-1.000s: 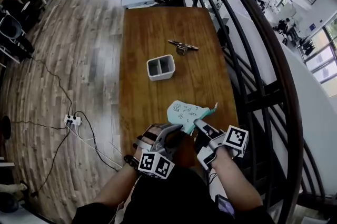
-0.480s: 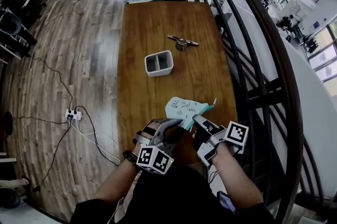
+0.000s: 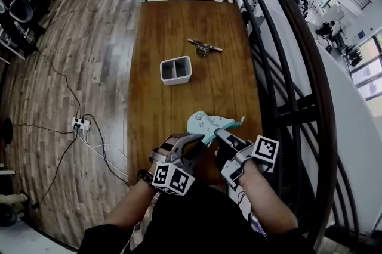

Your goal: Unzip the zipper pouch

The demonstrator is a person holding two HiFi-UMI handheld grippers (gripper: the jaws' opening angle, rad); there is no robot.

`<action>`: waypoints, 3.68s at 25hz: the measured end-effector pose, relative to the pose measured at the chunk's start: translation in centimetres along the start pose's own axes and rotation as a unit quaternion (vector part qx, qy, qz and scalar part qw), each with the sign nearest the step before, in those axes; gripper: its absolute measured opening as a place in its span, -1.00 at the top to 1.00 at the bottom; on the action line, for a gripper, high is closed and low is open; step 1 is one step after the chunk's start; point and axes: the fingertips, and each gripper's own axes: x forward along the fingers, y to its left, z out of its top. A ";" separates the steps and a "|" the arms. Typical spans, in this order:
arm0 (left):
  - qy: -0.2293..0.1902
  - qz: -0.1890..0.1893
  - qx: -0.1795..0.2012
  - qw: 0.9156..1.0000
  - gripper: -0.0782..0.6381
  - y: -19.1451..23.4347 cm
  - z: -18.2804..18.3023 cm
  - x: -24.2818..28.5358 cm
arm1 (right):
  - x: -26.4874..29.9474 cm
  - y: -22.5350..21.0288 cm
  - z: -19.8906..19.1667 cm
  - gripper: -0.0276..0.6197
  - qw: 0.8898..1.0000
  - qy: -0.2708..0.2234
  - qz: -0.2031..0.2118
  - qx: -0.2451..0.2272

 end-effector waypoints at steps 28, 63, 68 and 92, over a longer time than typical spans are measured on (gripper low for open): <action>-0.056 -0.085 -0.221 0.970 0.73 2.0 2.8 -2.5 | -1.5 5.6 -6.4 0.52 0.800 0.149 0.013 -0.581; 0.015 -0.116 -0.083 0.990 0.73 -1.9 2.2 -2.8 | -3.1 3.0 -6.1 0.88 0.791 0.222 -0.002 -0.570; 0.019 -0.115 -0.078 0.990 0.73 -2.1 1.9 -2.9 | -3.1 2.5 -6.1 0.91 0.795 0.221 0.001 -0.564; -0.021 -0.091 -0.091 0.991 0.46 -0.3 3.9 -2.5 | -3.0 4.2 -5.0 0.92 0.850 0.191 0.027 -0.491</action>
